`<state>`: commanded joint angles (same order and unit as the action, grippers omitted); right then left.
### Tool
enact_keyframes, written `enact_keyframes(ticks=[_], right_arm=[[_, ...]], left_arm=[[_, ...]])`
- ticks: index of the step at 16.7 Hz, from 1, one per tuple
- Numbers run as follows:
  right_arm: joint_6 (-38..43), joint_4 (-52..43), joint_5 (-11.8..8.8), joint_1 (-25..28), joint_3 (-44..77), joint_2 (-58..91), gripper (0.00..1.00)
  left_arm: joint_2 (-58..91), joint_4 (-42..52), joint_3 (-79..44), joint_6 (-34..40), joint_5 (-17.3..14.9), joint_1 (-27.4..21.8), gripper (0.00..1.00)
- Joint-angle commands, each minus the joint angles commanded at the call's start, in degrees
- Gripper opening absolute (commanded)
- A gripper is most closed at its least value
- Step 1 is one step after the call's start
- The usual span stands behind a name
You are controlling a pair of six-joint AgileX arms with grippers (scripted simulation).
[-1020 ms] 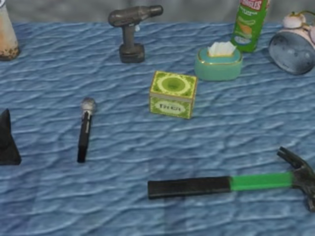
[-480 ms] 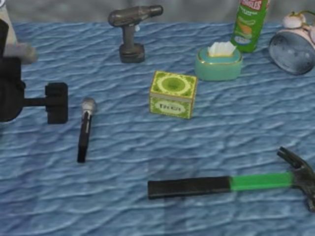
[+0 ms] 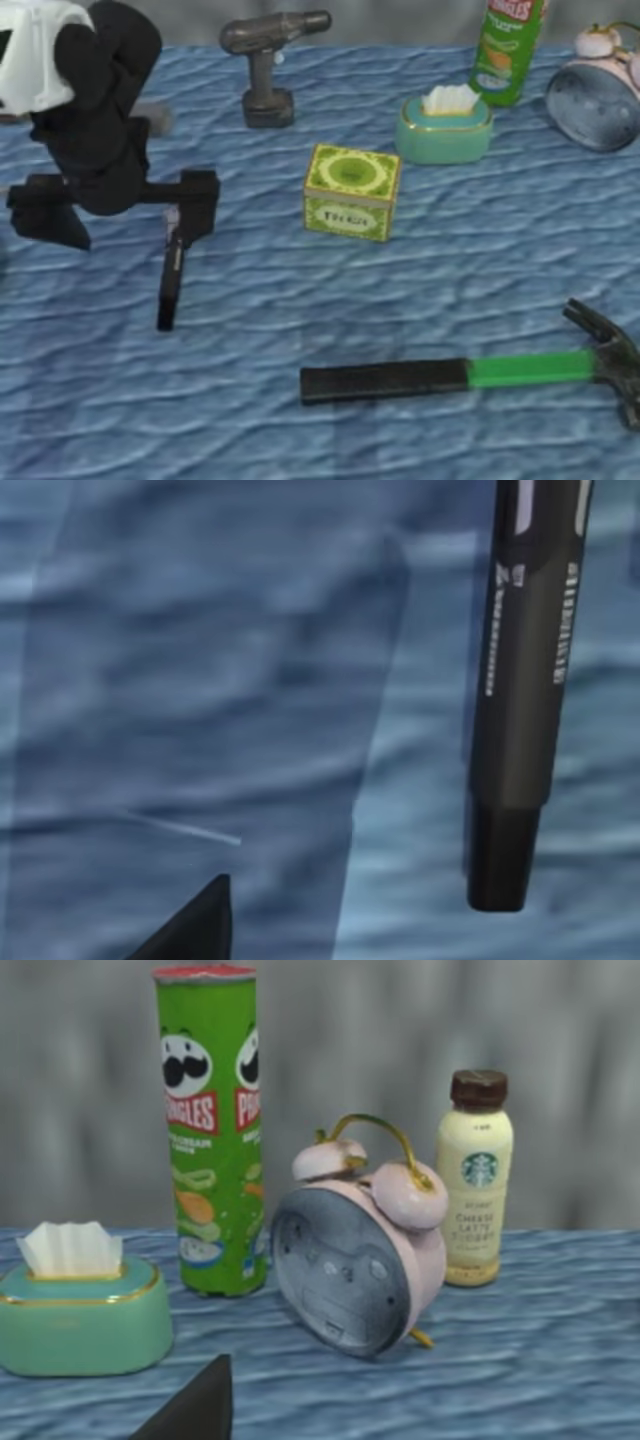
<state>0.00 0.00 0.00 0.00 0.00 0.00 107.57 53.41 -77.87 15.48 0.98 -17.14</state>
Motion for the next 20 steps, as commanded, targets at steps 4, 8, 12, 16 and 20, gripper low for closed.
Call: enact_keyframes(ticks=[4,8,12,16,20], right_arm=[[0.0,0.0,0.0,0.0,0.0,0.0,1.00],[0.0,0.0,0.0,0.0,0.0,0.0,1.00],[0.0,0.0,0.0,0.0,0.0,0.0,1.00],[0.0,0.0,0.0,0.0,0.0,0.0,1.00],[0.0,0.0,0.0,0.0,0.0,0.0,1.00]], left_arm=[[4.4,2.1,-3.8,0.7,0.0,-0.8,1.00],[4.3,2.0,-3.7,0.6,0.0,-0.5,1.00],[6.8,-2.2,-1.8,0.4,0.0,-0.6,1.00],[12.5,-12.8,2.4,0.3,-0.1,-0.5,1.00],[15.4,-17.3,4.5,0.2,-0.1,-0.4,1.00]])
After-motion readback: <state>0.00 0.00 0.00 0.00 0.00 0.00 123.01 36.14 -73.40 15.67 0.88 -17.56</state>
